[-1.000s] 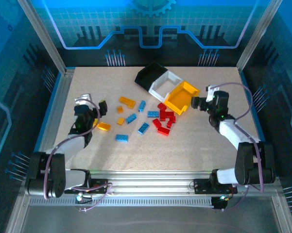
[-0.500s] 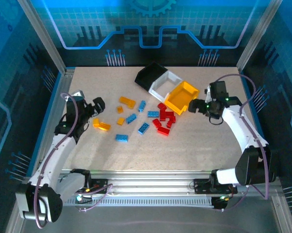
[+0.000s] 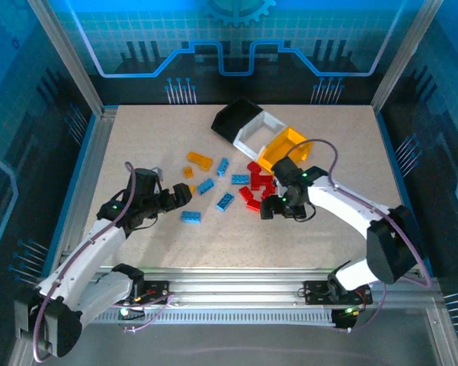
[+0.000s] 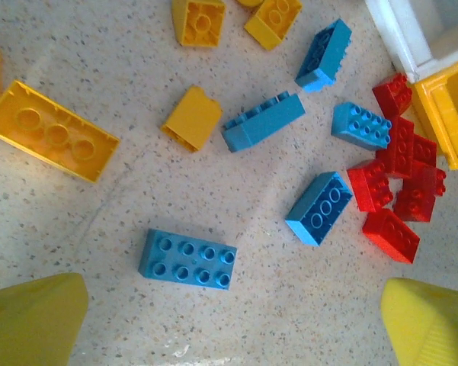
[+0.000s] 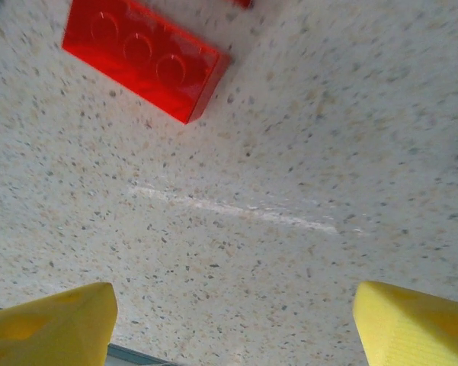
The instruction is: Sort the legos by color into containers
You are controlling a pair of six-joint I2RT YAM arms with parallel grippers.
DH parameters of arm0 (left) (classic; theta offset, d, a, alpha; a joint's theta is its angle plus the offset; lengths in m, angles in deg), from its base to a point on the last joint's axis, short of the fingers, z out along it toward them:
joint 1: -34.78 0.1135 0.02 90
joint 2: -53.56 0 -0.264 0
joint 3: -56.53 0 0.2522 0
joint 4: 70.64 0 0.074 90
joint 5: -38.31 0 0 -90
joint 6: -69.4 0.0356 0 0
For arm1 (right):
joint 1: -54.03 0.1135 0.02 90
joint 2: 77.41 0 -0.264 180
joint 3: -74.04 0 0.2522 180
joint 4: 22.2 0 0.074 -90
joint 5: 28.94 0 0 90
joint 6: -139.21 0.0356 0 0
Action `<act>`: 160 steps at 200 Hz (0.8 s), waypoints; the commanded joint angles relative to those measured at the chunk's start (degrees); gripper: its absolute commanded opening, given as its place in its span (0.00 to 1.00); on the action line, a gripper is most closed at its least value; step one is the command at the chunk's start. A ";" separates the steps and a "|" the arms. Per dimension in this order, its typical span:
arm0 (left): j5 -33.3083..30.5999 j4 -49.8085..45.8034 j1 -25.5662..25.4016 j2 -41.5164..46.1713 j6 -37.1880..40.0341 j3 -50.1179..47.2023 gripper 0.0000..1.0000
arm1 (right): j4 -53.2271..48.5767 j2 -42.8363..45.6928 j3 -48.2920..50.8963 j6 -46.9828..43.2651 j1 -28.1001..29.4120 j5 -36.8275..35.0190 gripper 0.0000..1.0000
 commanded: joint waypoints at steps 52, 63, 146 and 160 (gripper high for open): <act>2.74 -0.66 -0.40 -2.07 -1.30 -0.09 0.99 | 4.11 -10.43 -6.67 5.20 2.00 2.01 0.80; 2.77 -0.76 -0.39 -2.40 -0.94 -0.04 0.99 | 4.25 -11.73 -7.72 5.51 2.15 2.37 0.81; 1.74 -1.73 -0.42 -1.61 -0.27 -0.34 0.99 | 3.92 -21.22 -17.25 -1.20 2.18 2.91 0.86; 1.39 -1.82 -0.39 -1.90 0.03 -0.11 0.99 | 3.67 -22.31 -18.15 -1.30 2.33 3.78 0.86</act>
